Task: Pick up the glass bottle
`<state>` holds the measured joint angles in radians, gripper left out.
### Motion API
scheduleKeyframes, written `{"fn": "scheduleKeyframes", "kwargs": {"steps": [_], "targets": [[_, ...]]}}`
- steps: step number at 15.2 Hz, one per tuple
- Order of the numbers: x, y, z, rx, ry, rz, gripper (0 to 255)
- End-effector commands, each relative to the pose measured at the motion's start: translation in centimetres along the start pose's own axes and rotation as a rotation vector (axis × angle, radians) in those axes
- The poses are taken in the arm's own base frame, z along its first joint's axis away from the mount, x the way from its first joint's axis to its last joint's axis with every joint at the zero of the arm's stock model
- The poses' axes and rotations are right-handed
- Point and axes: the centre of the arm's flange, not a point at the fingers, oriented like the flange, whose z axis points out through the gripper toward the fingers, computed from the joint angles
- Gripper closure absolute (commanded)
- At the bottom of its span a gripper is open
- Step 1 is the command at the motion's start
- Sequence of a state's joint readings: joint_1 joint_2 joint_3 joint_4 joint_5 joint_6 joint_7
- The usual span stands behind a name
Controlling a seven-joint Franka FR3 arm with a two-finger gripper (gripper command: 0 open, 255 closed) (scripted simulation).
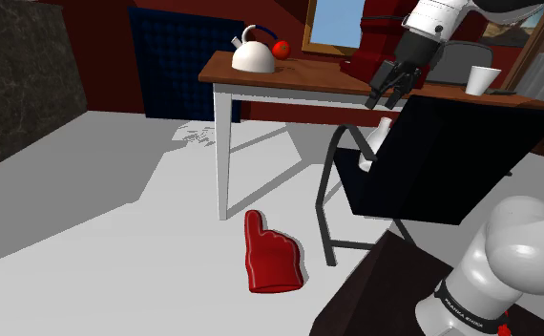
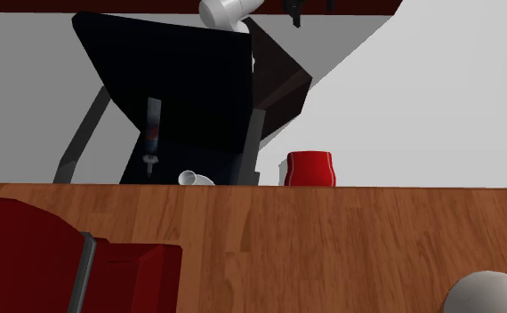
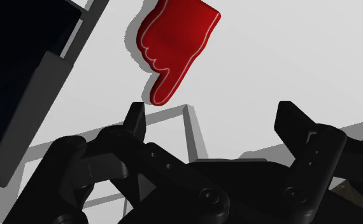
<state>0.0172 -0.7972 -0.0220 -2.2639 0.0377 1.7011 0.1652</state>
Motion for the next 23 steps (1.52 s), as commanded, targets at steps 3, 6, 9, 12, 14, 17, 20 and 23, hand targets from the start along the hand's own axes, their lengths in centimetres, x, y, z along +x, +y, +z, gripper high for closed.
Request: {"fn": "scheduleKeyframes", "kwargs": {"steps": [3,6,9,12,14,17,20,23], "targets": [[1.0,2.2,0.8,-0.006,-0.006,0.006,0],[2.6,5.6,1.9,-0.015,-0.014,0.014,0],[4.1,9.1,3.0,-0.024,-0.022,0.022,0],[5.5,12.5,4.0,-0.033,-0.031,0.03,0],[6.5,14.8,4.7,-0.039,-0.036,0.036,0],[7.9,18.3,5.8,-0.049,-0.045,0.044,0],[9.2,21.8,6.8,-0.058,-0.053,0.053,0],[10.5,25.3,7.8,-0.067,-0.061,0.061,0]]}}
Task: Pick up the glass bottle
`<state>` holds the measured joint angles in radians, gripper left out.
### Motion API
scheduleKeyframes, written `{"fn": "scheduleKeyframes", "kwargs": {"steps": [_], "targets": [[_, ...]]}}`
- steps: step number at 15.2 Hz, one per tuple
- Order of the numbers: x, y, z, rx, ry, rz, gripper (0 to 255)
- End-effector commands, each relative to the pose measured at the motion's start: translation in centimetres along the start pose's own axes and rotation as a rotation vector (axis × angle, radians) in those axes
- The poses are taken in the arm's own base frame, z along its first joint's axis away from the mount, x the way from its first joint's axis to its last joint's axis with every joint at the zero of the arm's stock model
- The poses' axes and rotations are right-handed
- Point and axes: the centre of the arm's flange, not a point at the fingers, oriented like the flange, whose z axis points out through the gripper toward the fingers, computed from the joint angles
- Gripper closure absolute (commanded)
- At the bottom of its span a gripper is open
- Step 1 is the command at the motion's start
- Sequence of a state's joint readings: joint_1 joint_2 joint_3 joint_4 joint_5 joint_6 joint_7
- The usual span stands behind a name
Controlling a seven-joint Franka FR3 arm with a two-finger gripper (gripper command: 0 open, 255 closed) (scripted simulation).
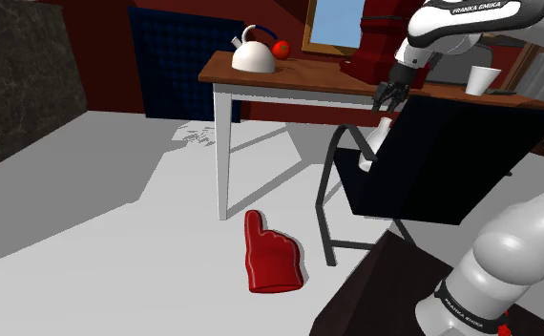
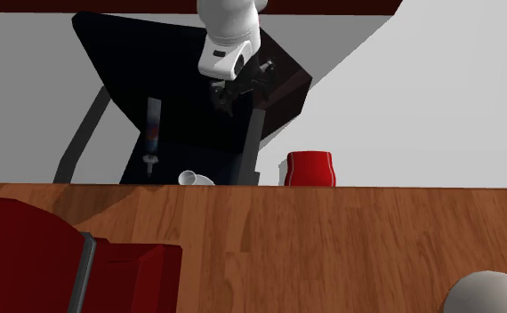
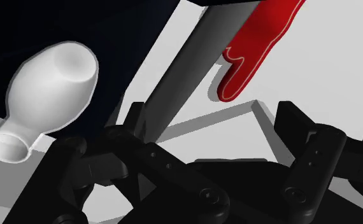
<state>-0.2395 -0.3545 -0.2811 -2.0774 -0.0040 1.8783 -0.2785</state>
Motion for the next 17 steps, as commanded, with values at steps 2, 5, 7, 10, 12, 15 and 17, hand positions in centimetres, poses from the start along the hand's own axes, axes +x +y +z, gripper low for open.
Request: {"fn": "scheduleKeyframes", "kwargs": {"steps": [2,5,7,10,12,15,17], "targets": [[1.2,4.0,1.3,-0.019,-0.011,0.004,0],[2.8,7.4,2.4,-0.028,-0.019,0.013,0],[3.8,9.6,3.1,-0.035,-0.025,0.018,0],[5.2,13.1,4.2,-0.044,-0.033,0.027,0],[6.2,15.4,4.8,-0.05,-0.039,0.032,0],[7.6,18.9,5.9,-0.059,-0.047,0.04,0],[7.8,19.5,6.6,-0.061,-0.049,0.042,0]]}}
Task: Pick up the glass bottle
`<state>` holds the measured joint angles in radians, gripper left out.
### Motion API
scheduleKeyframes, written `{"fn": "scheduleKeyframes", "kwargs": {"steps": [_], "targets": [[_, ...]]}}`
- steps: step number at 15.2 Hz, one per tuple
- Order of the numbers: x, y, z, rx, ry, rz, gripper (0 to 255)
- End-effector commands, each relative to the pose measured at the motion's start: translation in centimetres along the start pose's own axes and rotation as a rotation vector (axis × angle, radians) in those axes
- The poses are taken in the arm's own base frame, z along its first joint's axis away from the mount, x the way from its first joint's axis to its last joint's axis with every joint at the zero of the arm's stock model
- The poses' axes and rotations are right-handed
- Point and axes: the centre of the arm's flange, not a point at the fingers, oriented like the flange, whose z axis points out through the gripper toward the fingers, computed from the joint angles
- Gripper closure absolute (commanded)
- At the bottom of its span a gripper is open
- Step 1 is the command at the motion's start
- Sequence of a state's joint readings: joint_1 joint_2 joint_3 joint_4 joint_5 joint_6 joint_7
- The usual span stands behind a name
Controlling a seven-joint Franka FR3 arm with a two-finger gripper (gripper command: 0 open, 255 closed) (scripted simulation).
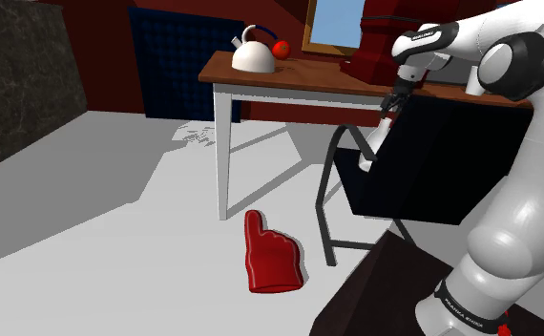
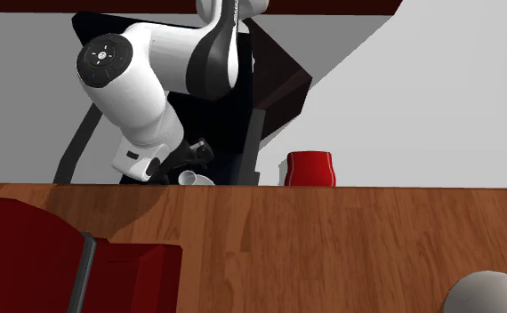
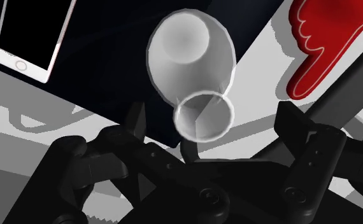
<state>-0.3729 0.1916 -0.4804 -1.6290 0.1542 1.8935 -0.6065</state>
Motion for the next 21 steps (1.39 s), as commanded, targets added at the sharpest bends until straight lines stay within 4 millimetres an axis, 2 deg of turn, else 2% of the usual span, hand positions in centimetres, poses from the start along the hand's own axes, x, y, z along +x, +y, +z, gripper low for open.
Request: {"fn": "scheduleKeyframes", "kwargs": {"steps": [1,6,8,9,18,21], "targets": [[0.2,0.4,1.0,-0.002,0.0,0.0,0],[-0.1,0.4,3.6,-0.002,0.0,0.0,0],[-0.1,0.4,3.9,-0.002,0.0,0.0,0],[-0.1,0.3,3.9,-0.002,0.0,0.0,255],[-0.1,0.4,3.9,-0.002,0.0,0.0,255],[0.1,0.4,2.3,-0.002,0.0,0.0,255]]}}
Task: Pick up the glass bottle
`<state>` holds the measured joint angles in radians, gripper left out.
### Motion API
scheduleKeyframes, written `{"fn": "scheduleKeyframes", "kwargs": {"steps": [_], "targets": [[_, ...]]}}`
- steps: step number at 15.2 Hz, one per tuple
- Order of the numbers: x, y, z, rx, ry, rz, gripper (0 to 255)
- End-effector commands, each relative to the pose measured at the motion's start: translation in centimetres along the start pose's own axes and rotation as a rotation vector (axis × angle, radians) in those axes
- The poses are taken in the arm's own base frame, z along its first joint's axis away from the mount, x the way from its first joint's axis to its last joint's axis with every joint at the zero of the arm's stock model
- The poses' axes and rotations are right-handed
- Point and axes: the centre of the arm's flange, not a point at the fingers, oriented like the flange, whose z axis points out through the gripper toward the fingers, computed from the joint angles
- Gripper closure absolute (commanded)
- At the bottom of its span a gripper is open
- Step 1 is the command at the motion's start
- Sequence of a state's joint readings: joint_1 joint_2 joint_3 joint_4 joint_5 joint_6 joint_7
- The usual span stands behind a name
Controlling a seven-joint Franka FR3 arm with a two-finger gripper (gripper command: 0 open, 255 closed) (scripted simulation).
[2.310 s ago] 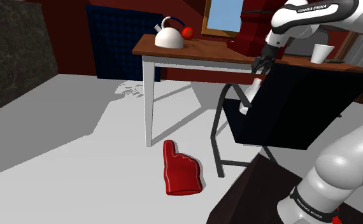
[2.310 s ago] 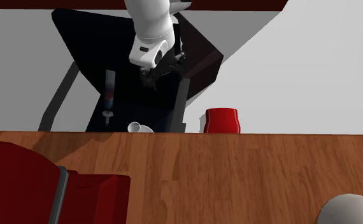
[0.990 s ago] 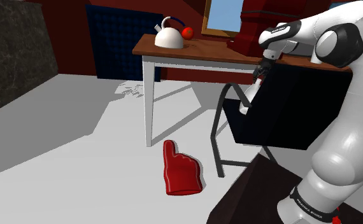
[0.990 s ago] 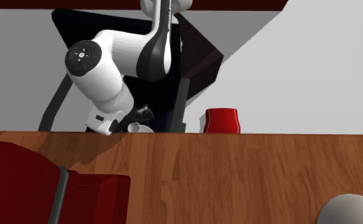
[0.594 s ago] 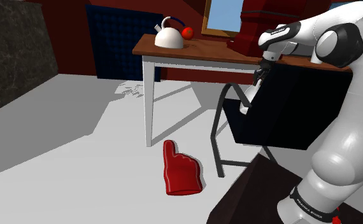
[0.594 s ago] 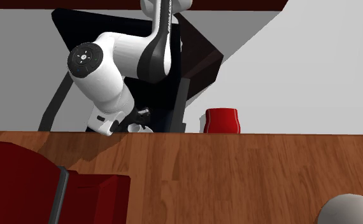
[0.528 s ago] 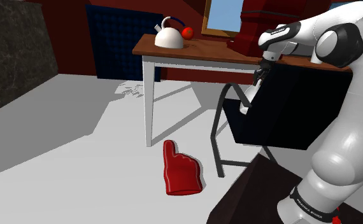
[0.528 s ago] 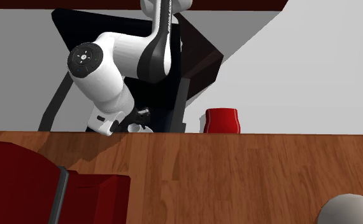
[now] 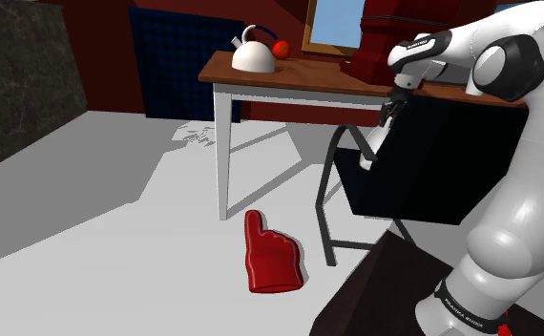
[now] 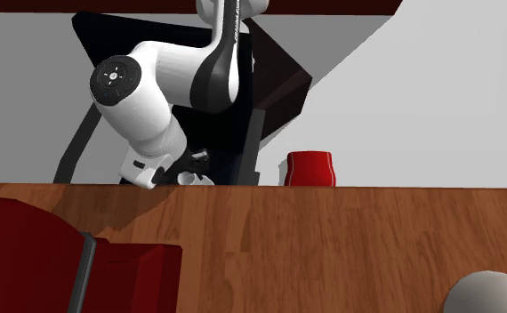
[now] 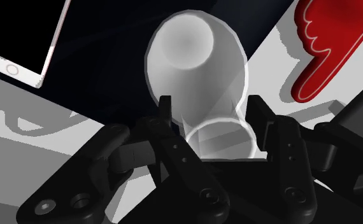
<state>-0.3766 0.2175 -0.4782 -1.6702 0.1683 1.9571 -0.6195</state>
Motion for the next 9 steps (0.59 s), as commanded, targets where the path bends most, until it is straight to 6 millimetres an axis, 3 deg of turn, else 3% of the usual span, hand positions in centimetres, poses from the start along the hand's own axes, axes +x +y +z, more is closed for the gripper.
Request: {"fn": "scheduleKeyframes", "kwargs": {"steps": [1,9], "targets": [[0.0,0.0,-1.1,0.0,0.0,0.0,255],[0.5,0.0,-5.3,0.0,0.0,0.0,255]]}}
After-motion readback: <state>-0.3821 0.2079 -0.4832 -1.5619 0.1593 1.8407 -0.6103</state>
